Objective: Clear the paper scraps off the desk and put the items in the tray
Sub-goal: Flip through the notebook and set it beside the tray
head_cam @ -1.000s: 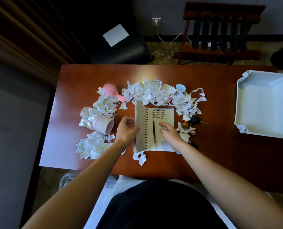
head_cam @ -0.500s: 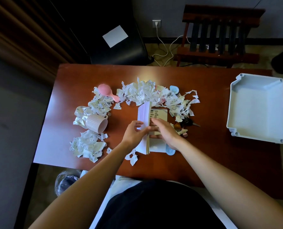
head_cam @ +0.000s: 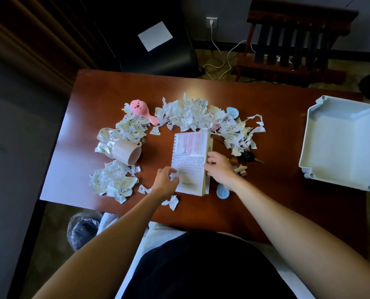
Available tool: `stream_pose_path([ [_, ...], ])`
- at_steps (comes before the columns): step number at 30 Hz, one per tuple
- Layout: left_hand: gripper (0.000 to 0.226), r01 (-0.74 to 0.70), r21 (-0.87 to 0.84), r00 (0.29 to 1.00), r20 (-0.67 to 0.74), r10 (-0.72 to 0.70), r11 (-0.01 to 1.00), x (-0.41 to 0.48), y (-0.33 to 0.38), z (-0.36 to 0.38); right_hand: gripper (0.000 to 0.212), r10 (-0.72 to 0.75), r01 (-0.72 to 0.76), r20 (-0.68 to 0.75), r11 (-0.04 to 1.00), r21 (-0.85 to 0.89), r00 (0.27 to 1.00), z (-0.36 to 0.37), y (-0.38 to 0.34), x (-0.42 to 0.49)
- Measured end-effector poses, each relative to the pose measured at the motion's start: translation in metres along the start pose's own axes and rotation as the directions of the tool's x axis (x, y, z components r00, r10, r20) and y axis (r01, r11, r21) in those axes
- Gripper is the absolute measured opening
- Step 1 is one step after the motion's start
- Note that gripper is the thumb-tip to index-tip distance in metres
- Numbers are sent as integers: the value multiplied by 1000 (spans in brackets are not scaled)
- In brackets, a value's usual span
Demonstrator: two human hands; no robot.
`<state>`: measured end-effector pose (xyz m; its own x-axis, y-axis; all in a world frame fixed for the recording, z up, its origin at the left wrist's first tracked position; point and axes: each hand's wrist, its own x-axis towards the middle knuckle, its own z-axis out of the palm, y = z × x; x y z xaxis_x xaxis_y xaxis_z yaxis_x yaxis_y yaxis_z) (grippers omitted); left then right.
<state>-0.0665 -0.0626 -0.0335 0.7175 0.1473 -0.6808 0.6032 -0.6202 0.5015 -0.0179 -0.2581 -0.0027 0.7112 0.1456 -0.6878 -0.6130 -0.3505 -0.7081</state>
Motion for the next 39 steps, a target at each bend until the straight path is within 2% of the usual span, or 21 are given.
stream_pose_path([
  [3, 22, 12, 9, 1000, -13, -11, 1000, -5, -15, 1, 36, 0, 0, -16, 1000, -12, 1000, 4, 1, 4],
  [7, 14, -63, 103, 997, -42, 68, 993, -15, -30, 2, 36, 5, -6, -32, 1000, -16, 999, 8, 1, 8],
  [11, 19, -144, 219, 987, -37, 155, 965, -23, -43, 0, 39, 7, -10, -65, 999, -37, 998, 12, 6, 15],
  [20, 27, -302, 332, 946, -9, 323, 894, -39, -64, 7, 34, 17, -18, -67, 1000, -5, 998, 17, 11, 24],
  [32, 53, -302, 447, 953, 130, 273, 842, -48, -81, 11, 30, 31, -28, -79, 999, 37, 996, 21, 14, 28],
  [39, 57, -361, 629, 930, 190, 315, 688, -49, -92, 3, 29, 20, -18, -83, 1000, 26, 996, 22, 11, 25],
])
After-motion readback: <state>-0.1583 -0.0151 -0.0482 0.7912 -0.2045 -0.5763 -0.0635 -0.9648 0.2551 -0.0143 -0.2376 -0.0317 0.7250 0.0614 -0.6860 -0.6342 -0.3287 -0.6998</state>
